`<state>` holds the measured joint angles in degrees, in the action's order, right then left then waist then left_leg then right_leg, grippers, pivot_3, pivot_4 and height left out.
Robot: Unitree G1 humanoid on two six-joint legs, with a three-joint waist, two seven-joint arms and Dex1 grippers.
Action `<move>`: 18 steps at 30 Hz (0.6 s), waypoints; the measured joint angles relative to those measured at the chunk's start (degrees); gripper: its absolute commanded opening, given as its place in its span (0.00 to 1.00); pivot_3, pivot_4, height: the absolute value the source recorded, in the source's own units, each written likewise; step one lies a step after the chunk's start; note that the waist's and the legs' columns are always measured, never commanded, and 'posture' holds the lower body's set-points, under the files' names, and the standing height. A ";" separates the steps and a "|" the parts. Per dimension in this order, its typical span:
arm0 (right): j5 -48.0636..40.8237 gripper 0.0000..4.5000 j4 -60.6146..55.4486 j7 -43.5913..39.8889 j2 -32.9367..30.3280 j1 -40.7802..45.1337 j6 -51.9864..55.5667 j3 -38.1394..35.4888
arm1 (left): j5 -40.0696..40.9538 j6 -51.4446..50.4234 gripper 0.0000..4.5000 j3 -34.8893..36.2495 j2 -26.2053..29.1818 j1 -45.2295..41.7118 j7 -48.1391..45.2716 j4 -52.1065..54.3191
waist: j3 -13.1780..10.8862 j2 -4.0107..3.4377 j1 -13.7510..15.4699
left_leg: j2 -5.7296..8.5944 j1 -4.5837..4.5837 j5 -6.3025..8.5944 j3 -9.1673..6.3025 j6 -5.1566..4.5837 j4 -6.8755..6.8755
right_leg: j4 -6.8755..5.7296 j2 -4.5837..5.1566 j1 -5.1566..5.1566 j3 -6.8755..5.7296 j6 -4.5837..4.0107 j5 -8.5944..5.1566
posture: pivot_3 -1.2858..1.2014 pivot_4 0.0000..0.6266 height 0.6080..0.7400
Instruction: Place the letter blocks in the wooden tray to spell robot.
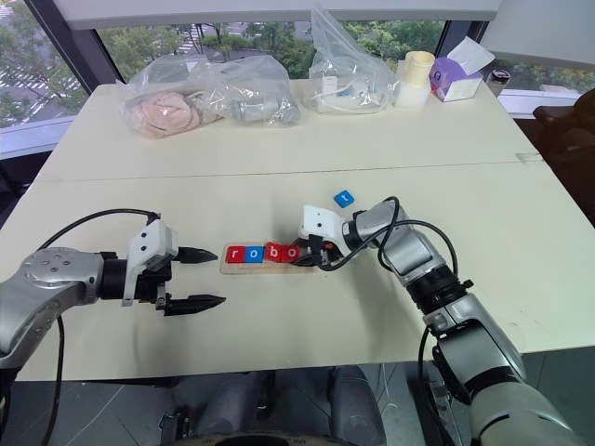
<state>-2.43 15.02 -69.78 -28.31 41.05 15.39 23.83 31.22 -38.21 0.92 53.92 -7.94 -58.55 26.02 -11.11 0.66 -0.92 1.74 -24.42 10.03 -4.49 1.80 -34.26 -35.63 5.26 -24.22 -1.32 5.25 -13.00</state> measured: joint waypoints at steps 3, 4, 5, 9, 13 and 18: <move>-0.03 0.25 0.00 0.22 0.05 0.00 0.06 -0.11 | -0.03 0.00 1.00 -0.07 -0.14 -0.08 0.00 0.00 | 0.00 0.00 0.00 | 0.00 0.00 0.00 0.00 0.00 0.00 | -0.01 0.00 0.00 0.00 0.00 0.00 | 0.52 0.24 1.00; -0.15 0.25 0.00 0.30 0.12 0.00 0.26 -0.35 | -0.03 0.00 1.00 -0.08 -0.17 -0.08 0.00 0.00 | 0.00 0.00 0.00 | 0.00 0.00 0.00 0.00 0.00 0.00 | -0.01 -0.01 0.00 0.01 0.00 0.00 | 0.52 0.24 1.00; -0.36 0.25 0.00 0.30 0.21 0.00 0.67 -0.81 | -0.04 0.00 1.00 -0.10 -0.21 -0.08 0.00 0.00 | 0.00 0.00 0.00 | 0.00 0.00 0.00 0.00 0.00 0.00 | -0.02 -0.01 -0.01 0.01 0.00 0.00 | 0.52 0.24 1.00; -0.74 0.25 0.00 0.38 0.20 0.00 1.24 -1.82 | -0.06 0.00 1.00 -0.12 -0.40 -0.08 0.00 0.00 | 0.00 0.00 0.01 | 0.00 0.01 0.00 0.00 0.00 -0.01 | -0.06 -0.01 -0.01 0.01 0.00 0.00 | 0.52 0.24 1.00; -0.16 0.25 0.00 0.39 0.33 -0.02 0.80 -1.67 | -0.24 0.00 1.00 -0.23 -0.91 -0.10 0.04 -0.01 | 0.00 0.00 -0.01 | 0.00 0.02 -0.01 0.00 0.00 -0.01 | -0.09 -0.01 -0.01 0.02 -0.01 0.00 | 0.52 0.24 1.00; -0.02 0.25 0.00 -0.03 0.61 -0.12 0.60 -1.38 | -0.54 0.00 1.00 -0.24 -1.17 -0.10 0.05 -0.01 | 0.00 0.00 -0.01 | 0.00 0.02 -0.01 0.00 0.01 -0.01 | -0.13 -0.02 -0.03 0.02 -0.01 0.00 | 0.52 0.24 1.00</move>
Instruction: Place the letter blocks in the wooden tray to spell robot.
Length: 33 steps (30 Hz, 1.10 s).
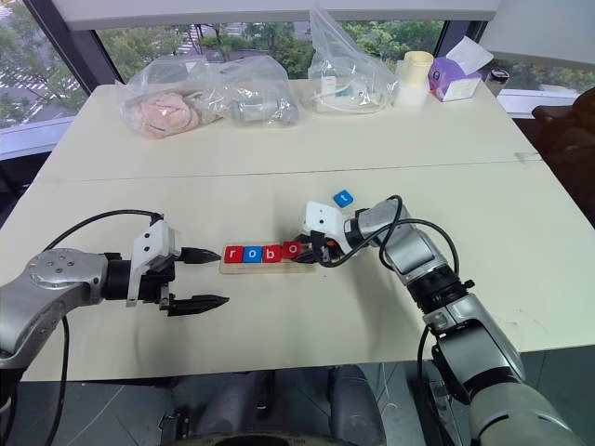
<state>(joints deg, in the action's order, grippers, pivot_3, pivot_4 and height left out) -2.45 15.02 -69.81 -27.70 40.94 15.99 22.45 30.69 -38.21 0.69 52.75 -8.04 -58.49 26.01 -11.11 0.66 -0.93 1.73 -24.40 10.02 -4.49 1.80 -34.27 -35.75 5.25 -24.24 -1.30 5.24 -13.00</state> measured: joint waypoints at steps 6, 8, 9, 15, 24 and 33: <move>0.00 0.95 -0.21 0.45 1.58 0.00 0.00 0.32 | -0.21 0.00 1.00 -0.02 -0.58 0.01 0.05 0.00 | 0.00 0.00 -0.02 | 0.00 0.01 -0.01 0.00 0.01 -0.01 | -0.10 0.00 -0.04 0.01 0.00 0.00 | 0.52 0.24 1.00; 0.01 0.99 -0.36 1.51 1.85 0.00 -0.01 0.25 | -0.25 0.03 1.00 -0.02 -0.58 0.00 0.06 0.00 | 0.00 0.00 -0.02 | 0.00 0.02 -0.01 0.00 0.01 -0.01 | -0.14 0.00 -0.05 0.02 0.00 0.00 | 0.52 0.24 1.00; 0.03 0.99 -0.36 2.13 1.84 0.00 -0.01 0.04 | -0.28 0.03 1.00 -0.02 -0.58 0.01 0.06 -0.01 | 0.00 0.00 -0.02 | 0.00 0.02 -0.01 0.00 0.02 -0.01 | -0.15 -0.01 -0.06 0.02 0.00 0.00 | 0.52 0.24 1.00; -0.17 0.99 -2.64 5.70 1.07 -0.12 0.10 -3.57 | -0.67 0.11 1.00 -0.01 -0.75 0.03 0.14 -0.03 | 0.00 0.00 0.08 | 0.00 0.02 -0.03 0.00 0.04 -0.01 | -0.16 0.00 -0.06 0.03 0.00 0.00 | 0.52 0.24 1.00; 1.62 0.99 -4.49 16.13 -1.74 -4.01 1.76 -9.13 | 1.62 -0.46 1.00 1.60 -3.19 -2.02 1.12 -1.48 | 0.01 0.01 0.13 | -0.01 0.02 -0.03 -0.01 0.05 -0.03 | -0.21 -0.01 -0.08 0.04 -0.02 -0.01 | 0.52 0.24 1.00; -0.09 0.99 -4.08 37.43 6.53 -4.43 22.62 -21.04 | 2.39 -0.10 1.00 4.67 -10.66 -9.28 9.62 -5.77 | 0.02 0.03 0.07 | 0.00 0.03 -0.05 -0.01 0.05 -0.05 | -0.29 -0.07 -0.08 0.08 0.17 0.10 | 0.52 0.24 1.00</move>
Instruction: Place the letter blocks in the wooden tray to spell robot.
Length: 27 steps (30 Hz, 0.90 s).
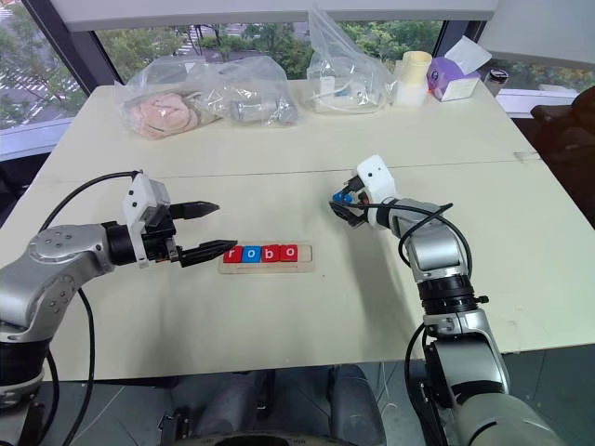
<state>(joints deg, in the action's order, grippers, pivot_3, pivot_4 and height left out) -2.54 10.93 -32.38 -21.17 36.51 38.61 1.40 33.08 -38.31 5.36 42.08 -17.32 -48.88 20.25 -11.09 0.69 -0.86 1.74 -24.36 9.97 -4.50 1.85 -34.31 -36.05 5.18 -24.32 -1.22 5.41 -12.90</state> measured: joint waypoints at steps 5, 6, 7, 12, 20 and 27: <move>-0.37 0.99 3.00 3.89 3.24 0.39 0.63 0.02 | -0.51 0.23 1.00 -0.23 -1.84 -3.18 1.82 -1.53 | 0.00 0.00 -0.14 | 0.00 0.02 0.00 0.01 0.00 0.00 | -0.01 -0.05 0.00 0.04 0.01 0.01 | 0.52 0.24 1.00; -0.36 0.99 5.11 4.64 3.75 1.13 -0.12 -0.01 | -0.88 0.38 1.00 -0.35 -2.08 -3.47 2.05 -1.95 | 0.00 0.00 -0.21 | 0.00 0.02 0.00 0.02 0.00 0.00 | 0.00 -0.07 0.00 0.06 0.02 0.01 | 0.52 0.24 1.00; -0.35 0.99 6.75 5.24 4.04 1.71 -1.04 -0.05 | -1.24 0.46 1.00 -0.52 -2.33 -3.56 2.33 -2.18 | 0.00 0.00 -0.23 | 0.00 0.03 0.00 0.03 0.00 0.00 | -0.01 -0.07 0.00 0.07 0.02 0.01 | 0.52 0.24 1.00; -0.06 0.57 12.75 7.21 4.46 3.99 -6.17 -0.04 | -2.41 0.69 1.00 -1.92 -2.87 -3.19 2.82 -2.63 | 0.00 0.00 -0.26 | -0.03 0.05 0.00 0.04 -0.01 0.00 | -0.02 -0.11 0.00 0.13 0.03 0.02 | 0.52 0.24 1.00; 0.47 0.26 11.00 12.47 5.36 3.76 -5.32 -0.29 | -2.68 1.17 1.00 -2.61 -2.78 -2.27 2.63 -1.42 | 0.00 0.00 -0.17 | -0.04 0.05 0.00 0.05 0.00 0.01 | -0.02 -0.11 -0.01 0.17 0.02 0.02 | 0.52 0.24 1.00; 0.91 0.26 -26.20 26.52 12.13 -10.22 20.50 -9.47 | -3.22 1.50 1.00 -5.34 2.29 0.86 -2.66 2.66 | 0.03 -0.03 0.19 | -0.12 0.00 0.00 0.02 -0.01 0.07 | -0.08 -0.16 -0.13 0.21 -0.07 -0.04 | 0.52 0.24 1.00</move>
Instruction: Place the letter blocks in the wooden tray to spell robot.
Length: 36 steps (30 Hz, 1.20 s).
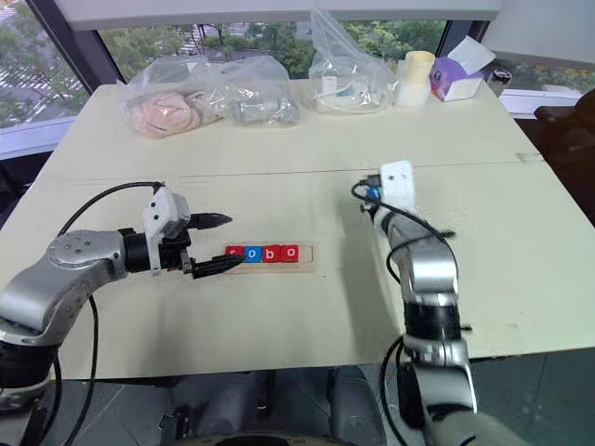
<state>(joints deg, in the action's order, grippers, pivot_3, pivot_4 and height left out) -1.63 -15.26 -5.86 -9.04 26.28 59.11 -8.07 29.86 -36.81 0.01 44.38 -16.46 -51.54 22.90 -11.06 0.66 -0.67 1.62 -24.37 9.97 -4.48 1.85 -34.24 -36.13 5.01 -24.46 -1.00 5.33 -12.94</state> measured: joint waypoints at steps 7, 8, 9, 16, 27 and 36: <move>-1.12 0.26 -24.67 3.52 8.72 -6.93 22.28 -0.53 | -1.28 1.42 1.00 -4.04 -2.02 -3.26 -1.56 -0.21 | 0.02 -0.04 -0.21 | -0.13 0.06 0.00 0.02 0.00 0.02 | 0.03 0.00 0.04 0.00 -0.21 -0.12 | 0.52 0.24 1.00; -1.13 0.26 -27.07 3.86 9.99 -8.27 24.93 -0.53 | -1.68 1.62 1.00 -4.49 -2.51 -4.04 -1.73 -0.75 | 0.02 -0.04 -0.11 | -0.12 0.05 0.00 0.01 0.00 0.03 | 0.04 -0.02 0.02 0.00 -0.21 -0.12 | 0.52 0.24 1.00; -1.12 0.26 -28.35 4.08 11.14 -9.50 27.07 -0.47 | -1.85 1.90 1.00 -4.86 -2.87 -4.50 -1.81 -1.30 | 0.02 -0.04 -0.06 | -0.12 0.04 0.00 0.02 0.00 0.03 | 0.04 -0.02 0.02 0.00 -0.21 -0.12 | 0.52 0.24 1.00; -3.19 0.49 -28.87 2.87 13.54 -11.71 32.84 -1.69 | -3.15 2.64 1.00 -6.35 -4.02 -6.64 -3.70 -4.86 | 0.03 -0.03 -0.36 | -0.13 0.03 0.00 0.04 0.00 0.03 | 0.06 -0.02 0.00 0.00 -0.22 -0.13 | 0.52 0.24 1.00; -8.09 0.99 -27.27 -4.79 7.99 -9.82 18.25 -1.99 | -1.60 0.69 1.00 -6.22 0.10 -3.76 -8.69 -3.55 | 0.01 -0.05 -0.45 | -0.21 0.00 0.01 0.06 0.00 0.03 | 0.14 -0.01 -0.01 0.00 -0.17 -0.17 | 0.52 0.24 1.00; -14.30 0.99 -7.12 -47.63 -29.45 -22.09 -25.41 2.51 | 3.97 -1.53 1.00 -4.57 8.01 0.74 -16.72 2.10 | -0.02 0.00 -0.40 | -0.28 0.00 0.04 0.30 -0.03 0.00 | 0.68 0.03 0.22 -0.05 -0.17 -0.11 | 0.52 0.24 1.00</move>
<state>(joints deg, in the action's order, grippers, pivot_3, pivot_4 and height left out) -15.93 -22.38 -53.49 -38.49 4.20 33.70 -5.56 33.82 -38.34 -4.55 52.39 -15.72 -68.25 25.01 -11.08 0.66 -1.07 1.33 -24.36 10.01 -4.18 1.81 -34.24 -35.45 5.04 -24.24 -1.05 5.16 -13.06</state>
